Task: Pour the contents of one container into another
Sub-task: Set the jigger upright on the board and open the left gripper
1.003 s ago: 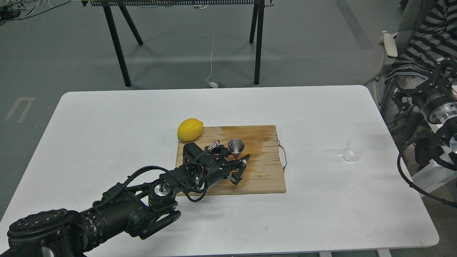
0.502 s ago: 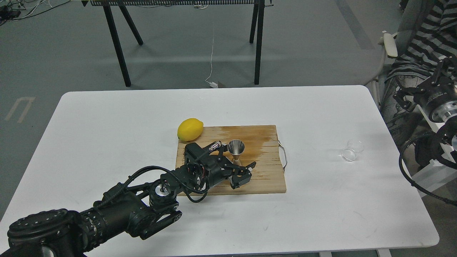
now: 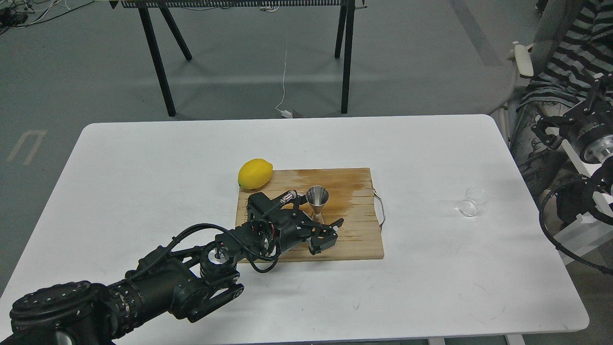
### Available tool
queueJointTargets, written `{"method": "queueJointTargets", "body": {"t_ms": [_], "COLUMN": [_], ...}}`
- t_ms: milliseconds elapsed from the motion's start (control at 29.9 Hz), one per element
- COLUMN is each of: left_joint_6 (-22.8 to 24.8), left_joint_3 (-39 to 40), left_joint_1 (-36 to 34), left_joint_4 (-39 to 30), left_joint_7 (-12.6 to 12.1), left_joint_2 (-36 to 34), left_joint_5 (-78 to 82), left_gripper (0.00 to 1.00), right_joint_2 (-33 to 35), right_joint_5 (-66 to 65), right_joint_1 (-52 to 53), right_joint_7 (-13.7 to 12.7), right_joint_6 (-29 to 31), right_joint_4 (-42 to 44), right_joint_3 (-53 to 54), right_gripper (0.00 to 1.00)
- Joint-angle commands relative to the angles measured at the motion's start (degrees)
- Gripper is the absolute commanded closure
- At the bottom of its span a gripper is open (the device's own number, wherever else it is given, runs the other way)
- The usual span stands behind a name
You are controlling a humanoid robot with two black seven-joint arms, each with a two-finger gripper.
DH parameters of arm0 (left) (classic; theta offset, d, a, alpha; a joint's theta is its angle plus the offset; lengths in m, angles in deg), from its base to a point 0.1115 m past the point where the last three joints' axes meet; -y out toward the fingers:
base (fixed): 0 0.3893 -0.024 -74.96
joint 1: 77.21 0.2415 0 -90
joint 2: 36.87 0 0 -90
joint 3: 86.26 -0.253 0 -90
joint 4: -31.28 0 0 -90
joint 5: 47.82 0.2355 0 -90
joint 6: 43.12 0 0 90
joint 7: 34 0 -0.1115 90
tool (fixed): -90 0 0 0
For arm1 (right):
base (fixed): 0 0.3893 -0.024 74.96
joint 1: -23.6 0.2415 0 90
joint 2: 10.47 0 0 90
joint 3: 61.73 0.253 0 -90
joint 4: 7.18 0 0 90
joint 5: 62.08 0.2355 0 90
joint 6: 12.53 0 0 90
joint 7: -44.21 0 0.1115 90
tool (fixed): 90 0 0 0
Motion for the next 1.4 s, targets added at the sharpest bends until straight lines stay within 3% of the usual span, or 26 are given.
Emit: {"method": "queueJointTargets", "body": {"t_ms": [0,401,1371], "left_joint_6": [-0.07,-0.77,-0.6], "left_joint_3": [0.01,0.28,0.54], "left_joint_1": [-0.04,0.31,-0.3], "left_joint_4": [-0.09,-3.16,-1.32], "left_joint_7": [0.02,-0.07,-0.33], "left_joint_2": [0.0,0.0,0.0], "left_joint_5": [0.0,0.0,0.0], "left_gripper": [0.01,0.01,0.01], "right_joint_2": [0.0,0.0,-0.08], "right_joint_5": [0.0,0.0,0.0], "right_joint_1": [0.09,0.09,0.09], "right_joint_7": [0.0,0.0,0.0], "right_joint_6": [0.0,0.0,0.09], "right_joint_4": [0.0,0.0,0.0], "right_joint_3": [0.0,0.08,0.17], "right_gripper": [0.01,0.01,0.01]}}
